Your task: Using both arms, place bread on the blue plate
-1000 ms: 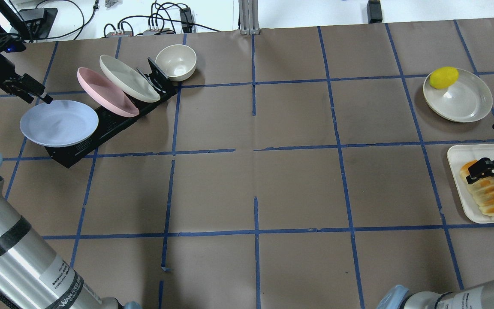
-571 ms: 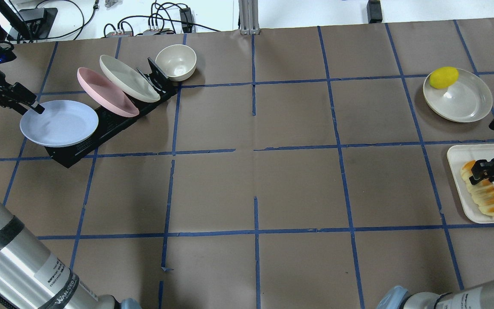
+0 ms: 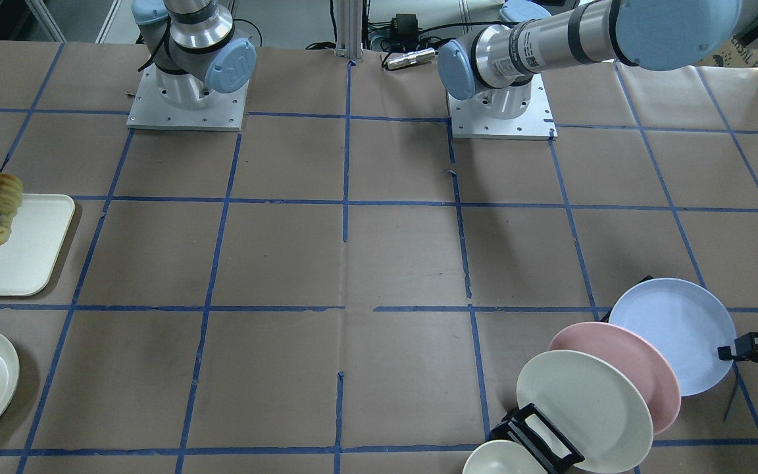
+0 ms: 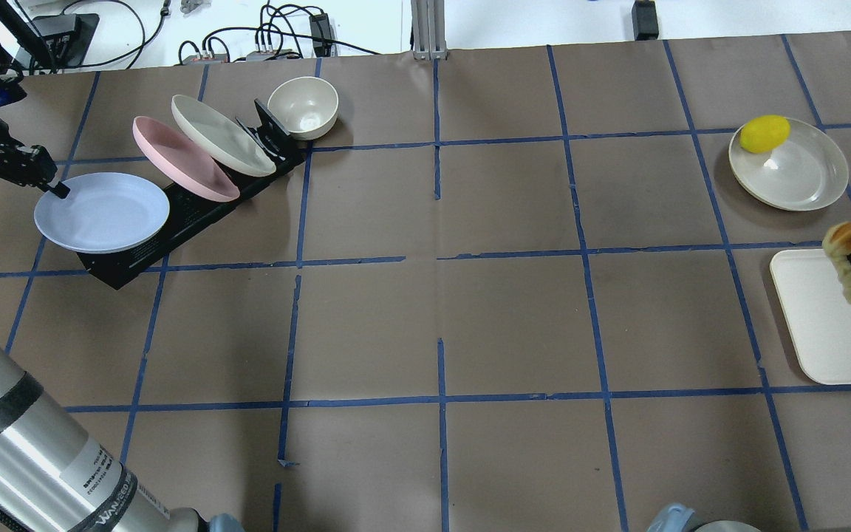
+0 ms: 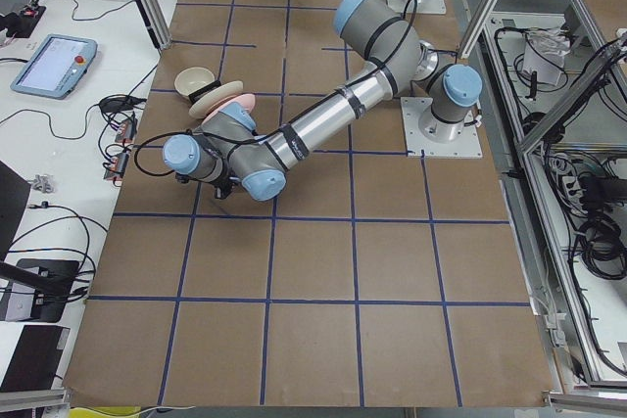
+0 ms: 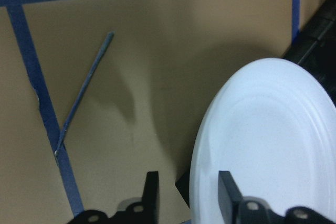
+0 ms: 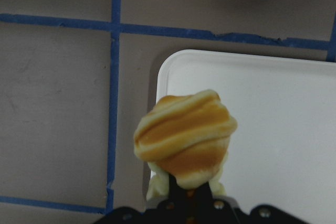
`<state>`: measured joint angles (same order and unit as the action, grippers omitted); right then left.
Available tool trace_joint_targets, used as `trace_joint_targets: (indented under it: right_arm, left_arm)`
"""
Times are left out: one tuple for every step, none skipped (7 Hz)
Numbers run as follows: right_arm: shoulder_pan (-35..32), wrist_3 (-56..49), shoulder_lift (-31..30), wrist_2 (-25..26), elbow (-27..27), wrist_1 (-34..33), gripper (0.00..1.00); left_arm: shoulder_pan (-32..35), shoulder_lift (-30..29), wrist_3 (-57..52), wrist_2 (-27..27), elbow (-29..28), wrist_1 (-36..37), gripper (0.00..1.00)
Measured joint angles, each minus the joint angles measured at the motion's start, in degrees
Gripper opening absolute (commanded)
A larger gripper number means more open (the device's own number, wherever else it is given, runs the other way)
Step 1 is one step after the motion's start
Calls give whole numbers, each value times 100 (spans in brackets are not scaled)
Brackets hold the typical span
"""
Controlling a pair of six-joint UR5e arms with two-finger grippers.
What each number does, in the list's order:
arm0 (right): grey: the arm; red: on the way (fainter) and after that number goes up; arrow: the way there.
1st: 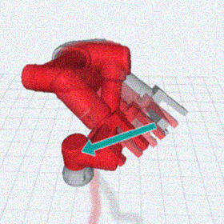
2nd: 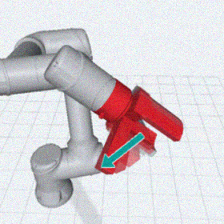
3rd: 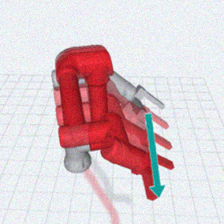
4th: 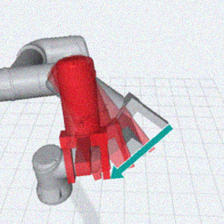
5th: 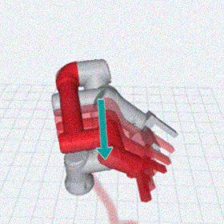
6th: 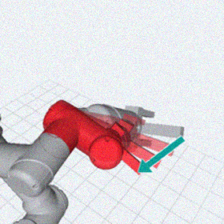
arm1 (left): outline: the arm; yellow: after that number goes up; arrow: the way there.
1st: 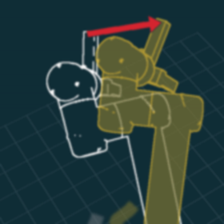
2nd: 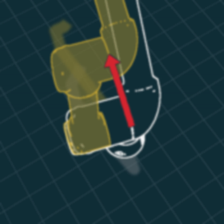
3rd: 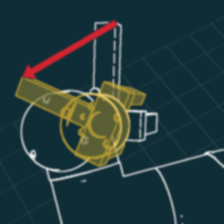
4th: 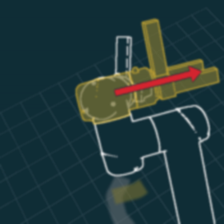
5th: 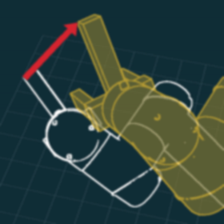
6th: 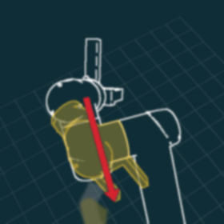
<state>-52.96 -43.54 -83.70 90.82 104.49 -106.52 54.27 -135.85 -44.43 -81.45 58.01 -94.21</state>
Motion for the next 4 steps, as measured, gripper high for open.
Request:
trace_joint_targets:
  right_arm:
    - [-357, 207, -89, 32, -544, 563, 5]
    - [-763, 604, -197, 46, -988, 1078, 5]
    - [-1130, 1081, -349, 49, -1238, 1453, 5]
    - [-1490, 1571, -544, 46, -1338, 1705, 5]
  left_arm:
    - [17, 6, 103, 4, -15, -3, 0]
    - [37, 60, 202, 5, -53, -30, 0]
    - [45, 204, 271, 4, -79, -147, 0]
    - [48, 455, 355, 2, -96, -434, 0]
